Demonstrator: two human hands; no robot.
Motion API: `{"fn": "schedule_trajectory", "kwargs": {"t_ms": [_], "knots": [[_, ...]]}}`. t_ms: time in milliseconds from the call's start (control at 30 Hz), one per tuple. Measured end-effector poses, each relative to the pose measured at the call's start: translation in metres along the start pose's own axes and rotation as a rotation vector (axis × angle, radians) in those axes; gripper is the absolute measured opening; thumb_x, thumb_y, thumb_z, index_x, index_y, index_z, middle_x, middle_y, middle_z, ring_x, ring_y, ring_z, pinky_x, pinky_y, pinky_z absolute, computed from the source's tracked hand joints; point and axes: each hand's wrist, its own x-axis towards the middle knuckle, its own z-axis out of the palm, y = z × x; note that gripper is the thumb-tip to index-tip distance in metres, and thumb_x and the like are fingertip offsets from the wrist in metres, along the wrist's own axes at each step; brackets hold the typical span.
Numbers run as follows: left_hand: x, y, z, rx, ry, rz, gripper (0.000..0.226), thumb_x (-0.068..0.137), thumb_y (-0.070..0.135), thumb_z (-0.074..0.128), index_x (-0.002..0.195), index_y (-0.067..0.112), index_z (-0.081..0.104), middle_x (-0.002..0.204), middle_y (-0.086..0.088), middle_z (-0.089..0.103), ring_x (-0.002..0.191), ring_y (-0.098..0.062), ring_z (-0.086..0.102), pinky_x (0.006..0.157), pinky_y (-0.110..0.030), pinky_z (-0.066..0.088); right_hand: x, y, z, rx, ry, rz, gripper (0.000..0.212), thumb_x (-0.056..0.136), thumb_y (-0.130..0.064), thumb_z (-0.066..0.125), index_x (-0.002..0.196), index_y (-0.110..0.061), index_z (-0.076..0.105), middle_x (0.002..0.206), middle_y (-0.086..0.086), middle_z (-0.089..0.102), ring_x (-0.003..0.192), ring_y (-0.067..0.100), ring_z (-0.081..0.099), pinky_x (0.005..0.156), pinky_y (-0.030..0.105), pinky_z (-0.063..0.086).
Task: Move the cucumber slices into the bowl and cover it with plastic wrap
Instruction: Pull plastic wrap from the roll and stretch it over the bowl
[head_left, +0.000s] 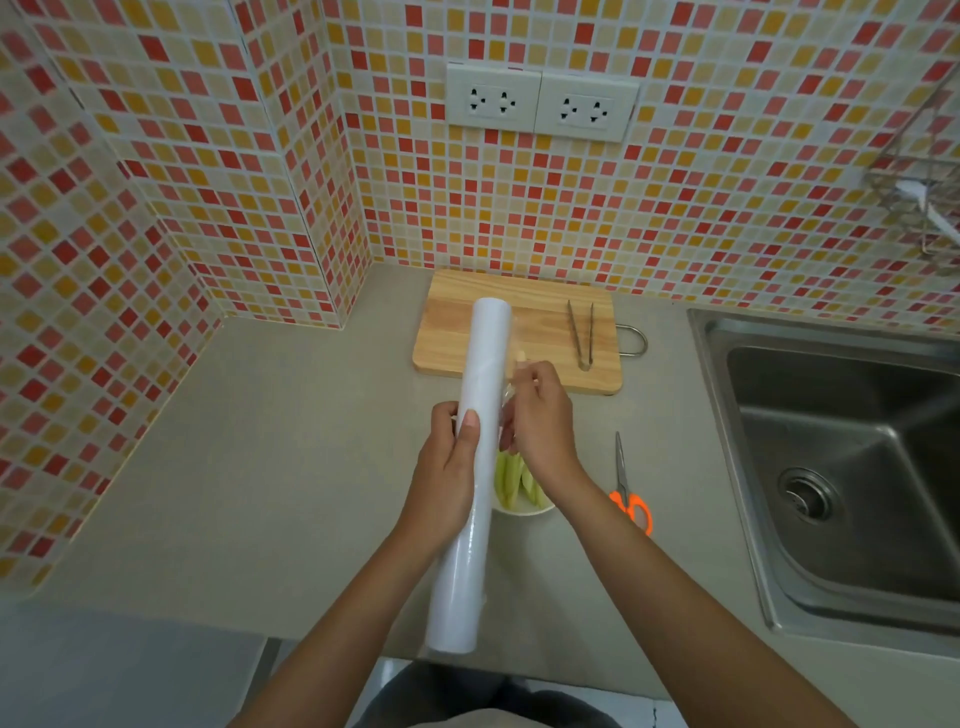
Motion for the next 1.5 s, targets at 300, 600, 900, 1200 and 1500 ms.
{"fn": "schedule_trajectory", "kwargs": {"t_ms": [300, 600, 900, 1200, 1500], "knots": [[0.022, 0.007, 0.000, -0.004, 0.012, -0.016, 0.028, 0.101, 0.048, 0.032, 0.090, 0.027, 0.047, 0.081, 0.009, 0.055, 0.064, 0.005, 0.052, 0.064, -0.023, 0.040, 0.000, 0.009, -0.008, -0.175, -0.019, -0.043, 0.036, 0.100, -0.029, 0.034, 0.067, -0.014, 0.041, 0.060, 0.007, 0.048, 0.047, 0.022, 0.044, 0.042, 0.025, 0.038], [0.038, 0.014, -0.004, -0.014, 0.070, -0.013, 0.030, 0.101, 0.042, 0.033, 0.088, 0.019, 0.046, 0.077, 0.006, 0.049, 0.068, -0.006, 0.049, 0.062, -0.027, 0.036, -0.001, 0.011, -0.011, -0.311, 0.022, -0.066, 0.032, 0.100, -0.020, 0.032, 0.069, -0.013, 0.038, 0.065, 0.014, 0.050, 0.053, 0.024, 0.045, 0.050, 0.038, 0.044], [0.042, 0.018, -0.002, -0.024, 0.009, 0.036, 0.026, 0.101, 0.044, 0.034, 0.086, 0.025, 0.045, 0.081, 0.004, 0.058, 0.071, -0.011, 0.060, 0.063, -0.028, 0.046, -0.005, 0.003, -0.003, -0.125, -0.091, 0.074, 0.038, 0.097, -0.046, 0.035, 0.075, -0.016, 0.043, 0.064, 0.006, 0.053, 0.046, 0.021, 0.051, 0.035, 0.017, 0.033], [0.044, 0.020, -0.002, -0.072, 0.000, 0.024, 0.030, 0.101, 0.046, 0.035, 0.087, 0.023, 0.048, 0.080, 0.005, 0.056, 0.069, -0.007, 0.058, 0.065, -0.029, 0.045, -0.007, 0.003, -0.003, -0.070, -0.036, -0.016, 0.033, 0.098, -0.030, 0.036, 0.069, -0.016, 0.038, 0.062, 0.009, 0.045, 0.051, 0.024, 0.043, 0.046, 0.030, 0.037], [0.047, 0.024, -0.006, -0.028, 0.090, 0.039, 0.034, 0.101, 0.043, 0.033, 0.080, 0.020, 0.046, 0.074, 0.006, 0.050, 0.066, -0.007, 0.049, 0.062, -0.026, 0.037, -0.017, 0.007, 0.005, -0.326, -0.054, -0.123, 0.034, 0.101, -0.021, 0.033, 0.068, -0.018, 0.039, 0.064, 0.004, 0.050, 0.058, 0.020, 0.046, 0.057, 0.038, 0.040]]}}
